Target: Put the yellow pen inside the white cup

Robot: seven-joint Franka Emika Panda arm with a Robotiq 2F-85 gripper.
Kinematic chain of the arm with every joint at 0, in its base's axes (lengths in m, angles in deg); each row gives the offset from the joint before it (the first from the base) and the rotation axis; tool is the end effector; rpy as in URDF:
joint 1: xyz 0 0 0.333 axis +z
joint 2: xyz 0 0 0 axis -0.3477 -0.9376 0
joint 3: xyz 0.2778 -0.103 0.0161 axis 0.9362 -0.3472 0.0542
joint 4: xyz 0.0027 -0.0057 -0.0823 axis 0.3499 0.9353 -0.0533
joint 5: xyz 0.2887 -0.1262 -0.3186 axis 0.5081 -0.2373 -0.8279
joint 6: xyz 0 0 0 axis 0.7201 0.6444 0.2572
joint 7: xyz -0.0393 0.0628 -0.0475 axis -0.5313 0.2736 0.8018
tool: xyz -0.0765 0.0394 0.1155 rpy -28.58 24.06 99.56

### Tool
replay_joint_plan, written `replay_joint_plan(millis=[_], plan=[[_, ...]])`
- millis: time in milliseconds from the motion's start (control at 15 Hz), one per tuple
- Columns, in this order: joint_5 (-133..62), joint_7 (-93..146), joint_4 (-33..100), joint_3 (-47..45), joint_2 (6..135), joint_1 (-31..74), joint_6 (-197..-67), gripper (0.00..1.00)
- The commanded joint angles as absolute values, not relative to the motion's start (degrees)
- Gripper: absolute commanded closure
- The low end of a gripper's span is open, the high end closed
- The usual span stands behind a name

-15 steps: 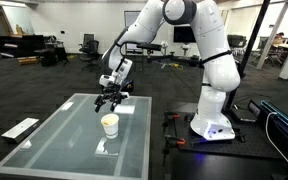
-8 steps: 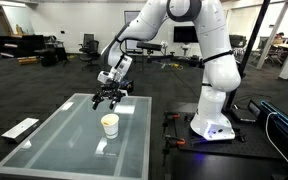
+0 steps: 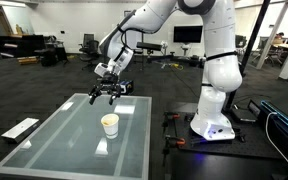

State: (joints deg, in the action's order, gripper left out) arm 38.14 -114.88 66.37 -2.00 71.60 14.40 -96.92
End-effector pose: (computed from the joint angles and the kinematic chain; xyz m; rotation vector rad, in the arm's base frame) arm 0.5508 0.0134 0.1937 -1.5489 -1.3820 -0.9887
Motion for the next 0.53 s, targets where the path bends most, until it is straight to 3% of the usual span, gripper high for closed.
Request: replay_joint_plan(millis=[0, 467], plan=[[37.5, -117.9, 70.7, -1.5, 77.3, 15.8, -99.1, 0.0], [37.9, -117.9, 70.2, -1.2, 76.8, 16.4, -97.3, 0.0]])
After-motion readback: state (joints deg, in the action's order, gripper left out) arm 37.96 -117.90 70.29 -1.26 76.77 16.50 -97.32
